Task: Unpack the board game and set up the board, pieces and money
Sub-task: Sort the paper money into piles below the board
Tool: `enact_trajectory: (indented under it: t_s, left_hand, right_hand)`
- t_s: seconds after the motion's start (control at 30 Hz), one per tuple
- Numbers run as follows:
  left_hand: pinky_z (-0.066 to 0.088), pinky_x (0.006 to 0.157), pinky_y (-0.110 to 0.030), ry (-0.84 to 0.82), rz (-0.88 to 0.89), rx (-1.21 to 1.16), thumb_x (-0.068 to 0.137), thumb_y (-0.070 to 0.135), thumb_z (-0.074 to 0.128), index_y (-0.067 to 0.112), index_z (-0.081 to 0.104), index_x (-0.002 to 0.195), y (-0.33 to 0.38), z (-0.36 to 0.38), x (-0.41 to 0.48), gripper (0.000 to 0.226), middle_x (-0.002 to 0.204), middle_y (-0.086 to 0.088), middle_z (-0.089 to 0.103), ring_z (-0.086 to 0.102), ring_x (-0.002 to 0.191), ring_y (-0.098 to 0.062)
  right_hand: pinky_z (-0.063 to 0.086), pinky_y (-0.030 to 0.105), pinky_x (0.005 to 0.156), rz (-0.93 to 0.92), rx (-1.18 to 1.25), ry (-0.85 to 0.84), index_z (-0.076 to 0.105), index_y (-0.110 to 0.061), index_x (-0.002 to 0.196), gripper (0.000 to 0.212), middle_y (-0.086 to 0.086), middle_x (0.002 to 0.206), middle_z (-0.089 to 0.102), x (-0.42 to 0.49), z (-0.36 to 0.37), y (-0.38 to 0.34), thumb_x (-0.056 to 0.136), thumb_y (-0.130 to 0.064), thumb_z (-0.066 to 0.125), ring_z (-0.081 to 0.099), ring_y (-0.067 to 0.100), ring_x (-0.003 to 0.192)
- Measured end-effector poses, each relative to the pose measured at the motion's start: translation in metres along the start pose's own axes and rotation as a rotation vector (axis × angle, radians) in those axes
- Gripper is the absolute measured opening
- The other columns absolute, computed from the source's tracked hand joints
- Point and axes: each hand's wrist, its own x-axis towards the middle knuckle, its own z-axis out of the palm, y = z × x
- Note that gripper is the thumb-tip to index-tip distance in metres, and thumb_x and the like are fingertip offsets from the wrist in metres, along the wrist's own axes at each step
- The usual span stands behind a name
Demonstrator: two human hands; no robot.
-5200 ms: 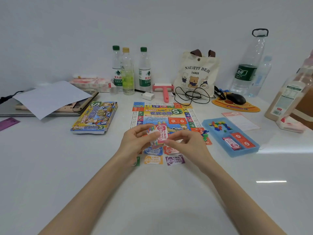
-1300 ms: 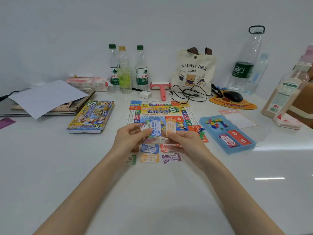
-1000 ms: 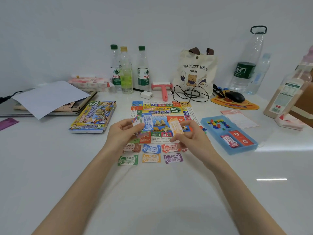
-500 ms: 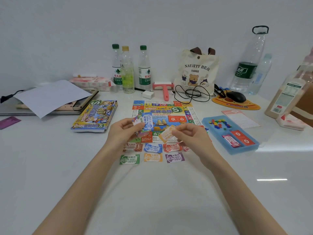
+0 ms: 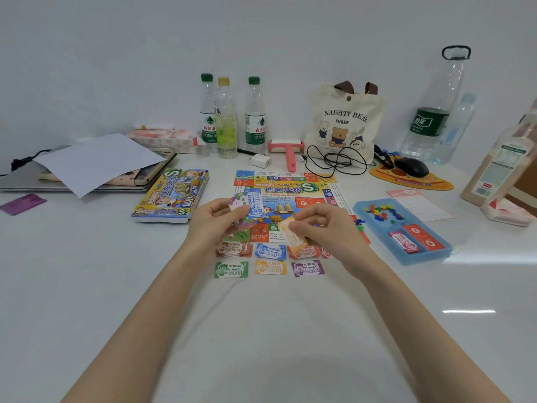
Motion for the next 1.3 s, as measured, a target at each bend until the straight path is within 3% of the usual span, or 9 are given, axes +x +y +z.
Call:
enact_trajectory:
  t_s: [0.23, 0.3, 0.4, 0.63, 0.73, 0.8, 0.93, 1.13, 1.3]
  left_hand:
    - [0.056, 0.057, -0.019, 0.035, 0.009, -0.037, 0.078, 0.003, 0.074, 0.002, 0.065, 0.102, 0.004, -0.004, -0.001, 0.026, 0.091, -0.011, 0.071, 0.068, 0.074, -0.017]
    - [0.056, 0.058, -0.020, 0.041, 0.009, -0.035, 0.079, 0.003, 0.074, 0.002, 0.064, 0.102, 0.003, -0.005, 0.000, 0.026, 0.092, -0.011, 0.071, 0.068, 0.073, -0.016]
    - [0.056, 0.060, -0.020, 0.042, 0.013, -0.026, 0.078, 0.005, 0.075, 0.002, 0.064, 0.105, 0.003, -0.006, 0.001, 0.029, 0.093, -0.010, 0.072, 0.069, 0.074, -0.016]
    - [0.057, 0.060, -0.021, 0.036, 0.020, -0.048, 0.077, 0.002, 0.075, 0.003, 0.064, 0.096, 0.003, -0.005, 0.000, 0.022, 0.087, -0.008, 0.072, 0.070, 0.068, -0.011]
    - [0.057, 0.060, -0.021, 0.043, 0.017, -0.058, 0.077, 0.002, 0.075, 0.001, 0.063, 0.100, 0.003, -0.005, 0.001, 0.026, 0.090, -0.010, 0.072, 0.070, 0.068, -0.011]
    - [0.057, 0.061, -0.021, 0.046, 0.019, -0.041, 0.077, 0.003, 0.076, 0.002, 0.064, 0.101, 0.003, -0.005, 0.001, 0.026, 0.092, -0.011, 0.072, 0.070, 0.071, -0.013]
    - [0.056, 0.060, -0.021, 0.045, 0.022, -0.041, 0.077, 0.003, 0.075, 0.001, 0.065, 0.101, 0.004, -0.004, -0.001, 0.026, 0.093, -0.012, 0.072, 0.070, 0.073, -0.014]
    - [0.057, 0.058, -0.020, 0.039, 0.012, -0.028, 0.077, 0.002, 0.075, 0.001, 0.064, 0.102, 0.005, -0.002, -0.002, 0.026, 0.084, -0.007, 0.070, 0.068, 0.062, -0.008]
    - [0.057, 0.058, -0.021, 0.047, 0.010, -0.006, 0.076, 0.003, 0.076, 0.003, 0.065, 0.101, 0.003, -0.002, -0.002, 0.026, 0.085, -0.006, 0.071, 0.068, 0.063, -0.008]
  right_hand:
    - [0.055, 0.019, 0.069, -0.057, -0.310, -0.246, 0.077, -0.018, 0.089, 0.008, -0.003, 0.082, 0.075, 0.011, 0.016, -0.006, 0.082, -0.019, 0.075, 0.068, 0.006, 0.074]
    - [0.050, 0.015, 0.063, -0.054, -0.400, -0.300, 0.078, -0.019, 0.089, 0.007, -0.005, 0.078, 0.074, 0.014, 0.022, -0.005, 0.083, -0.021, 0.074, 0.064, 0.000, 0.067]
    - [0.043, 0.011, 0.052, -0.059, -0.465, -0.318, 0.078, -0.017, 0.087, 0.006, -0.006, 0.070, 0.071, 0.015, 0.030, -0.003, 0.082, -0.019, 0.075, 0.057, -0.003, 0.057]
    - [0.043, 0.010, 0.057, -0.082, -0.561, -0.284, 0.076, -0.020, 0.076, 0.004, -0.009, 0.070, 0.070, 0.015, 0.038, 0.007, 0.077, -0.023, 0.079, 0.060, -0.002, 0.062]
    - [0.050, 0.024, 0.053, -0.119, -0.655, -0.219, 0.073, -0.027, 0.073, 0.007, -0.014, 0.068, 0.064, 0.010, 0.041, 0.010, 0.076, -0.028, 0.079, 0.063, 0.008, 0.062]
    - [0.049, 0.028, 0.052, -0.167, -0.700, -0.180, 0.074, -0.027, 0.075, 0.007, -0.013, 0.068, 0.060, 0.008, 0.042, 0.011, 0.075, -0.030, 0.080, 0.058, 0.009, 0.064]
    - [0.046, 0.033, 0.074, -0.300, -0.720, -0.121, 0.075, -0.032, 0.080, 0.002, -0.015, 0.066, 0.056, 0.004, 0.037, 0.008, 0.079, -0.032, 0.076, 0.051, 0.010, 0.082]
    - [0.026, 0.028, 0.072, -0.382, -0.988, -0.223, 0.072, -0.039, 0.108, 0.027, -0.012, 0.073, 0.044, -0.011, 0.034, 0.010, 0.093, -0.022, 0.056, 0.040, 0.014, 0.081]
    - [0.031, 0.033, 0.068, -0.396, -1.022, -0.260, 0.066, -0.040, 0.117, 0.030, -0.003, 0.080, 0.048, -0.019, 0.032, 0.011, 0.097, -0.022, 0.053, 0.043, 0.020, 0.084]
